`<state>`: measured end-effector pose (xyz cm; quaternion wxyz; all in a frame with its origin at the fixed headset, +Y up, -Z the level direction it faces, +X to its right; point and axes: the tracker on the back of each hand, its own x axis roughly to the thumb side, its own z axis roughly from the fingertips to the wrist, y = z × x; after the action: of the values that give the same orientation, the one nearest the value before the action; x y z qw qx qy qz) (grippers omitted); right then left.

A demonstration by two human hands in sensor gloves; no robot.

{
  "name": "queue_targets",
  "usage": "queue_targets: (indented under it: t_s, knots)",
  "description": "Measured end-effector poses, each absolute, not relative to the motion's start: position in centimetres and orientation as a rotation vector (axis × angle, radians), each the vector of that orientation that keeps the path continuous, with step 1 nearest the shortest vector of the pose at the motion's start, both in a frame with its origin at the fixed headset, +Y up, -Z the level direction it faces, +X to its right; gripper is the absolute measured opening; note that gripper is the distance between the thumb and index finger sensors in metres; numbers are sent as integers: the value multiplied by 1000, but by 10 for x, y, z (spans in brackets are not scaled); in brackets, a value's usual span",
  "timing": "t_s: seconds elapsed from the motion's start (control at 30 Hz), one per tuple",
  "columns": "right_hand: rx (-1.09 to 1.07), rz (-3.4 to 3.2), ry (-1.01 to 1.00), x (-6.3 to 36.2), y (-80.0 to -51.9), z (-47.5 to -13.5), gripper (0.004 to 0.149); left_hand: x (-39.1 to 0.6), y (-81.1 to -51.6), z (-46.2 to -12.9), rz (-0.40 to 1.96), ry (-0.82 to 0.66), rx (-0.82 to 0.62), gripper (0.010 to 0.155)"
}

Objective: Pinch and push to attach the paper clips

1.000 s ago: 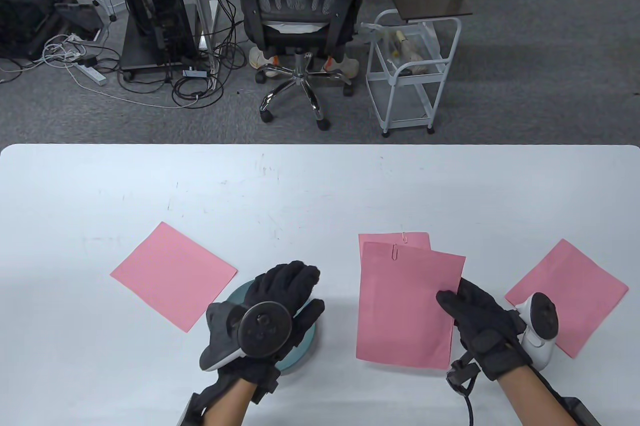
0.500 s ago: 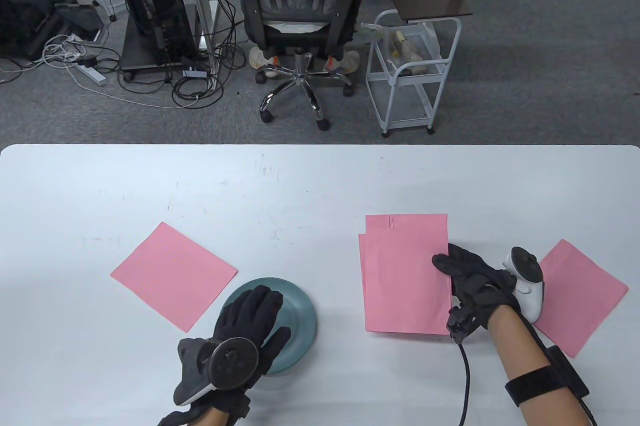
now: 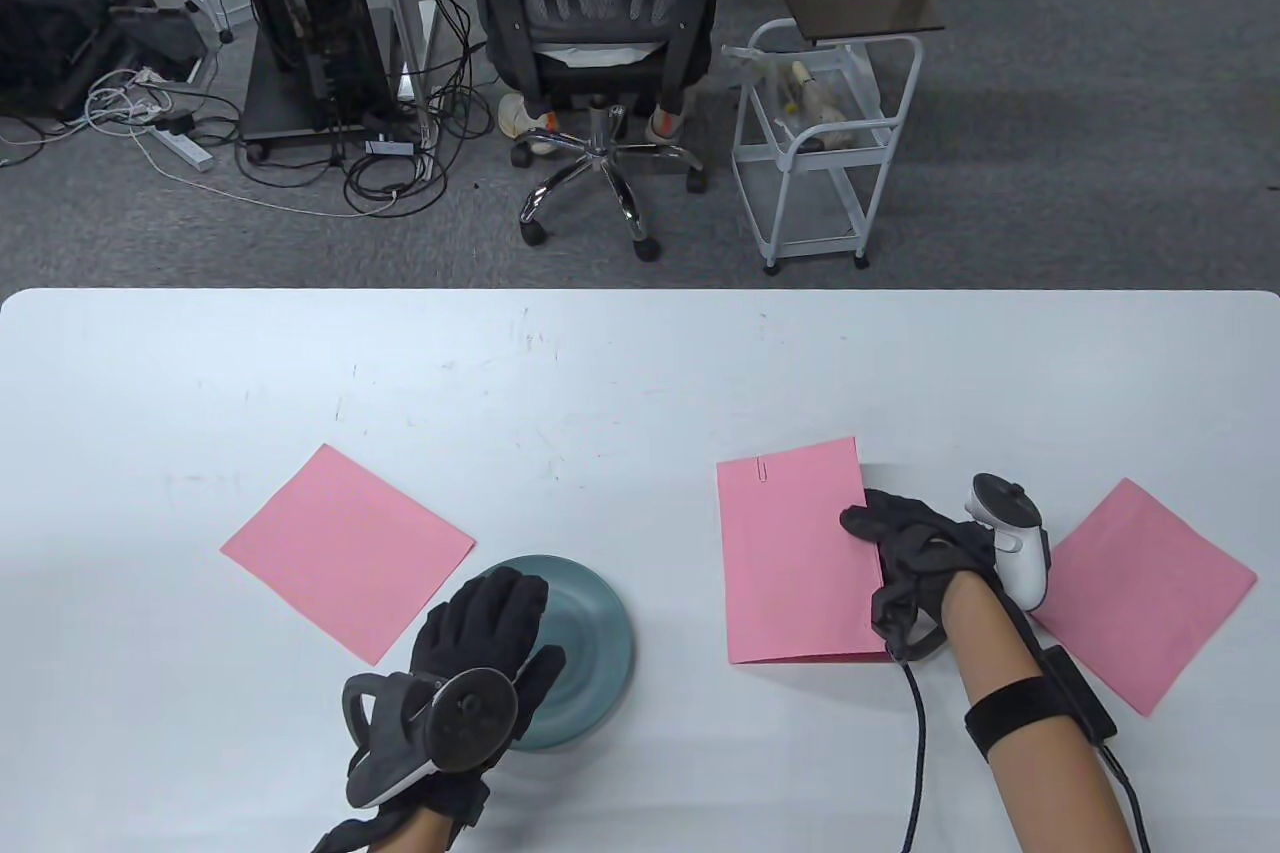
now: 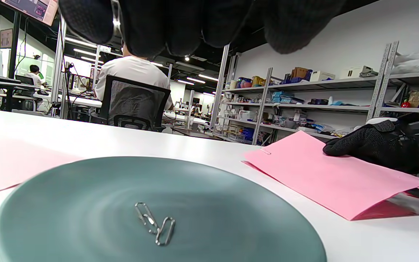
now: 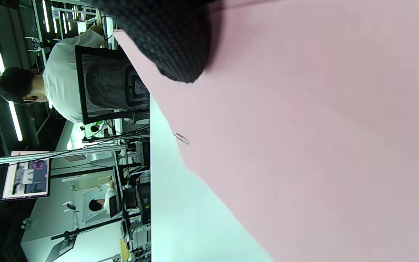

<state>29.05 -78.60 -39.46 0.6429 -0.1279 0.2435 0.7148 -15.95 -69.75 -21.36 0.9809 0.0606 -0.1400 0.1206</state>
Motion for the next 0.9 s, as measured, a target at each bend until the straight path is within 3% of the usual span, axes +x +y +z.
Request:
queue_targets:
  t_s: [0.27,0.57,0.77,0.9]
  knots:
    - [-294,1683,537,294,-781,-392,56,-160,-697,-214,239,-270,116,66]
    - [-296,1973,263,314,-736,-365,61,-166,-697,-215,207,-197,114,66]
    - [-3,2139,-52,313,-696,-317,63,-187,-683,-213,240,-62,201,62]
    - [223,2264,-149,304,-677,-284,65,-203,-671,-216,241,11,224,57]
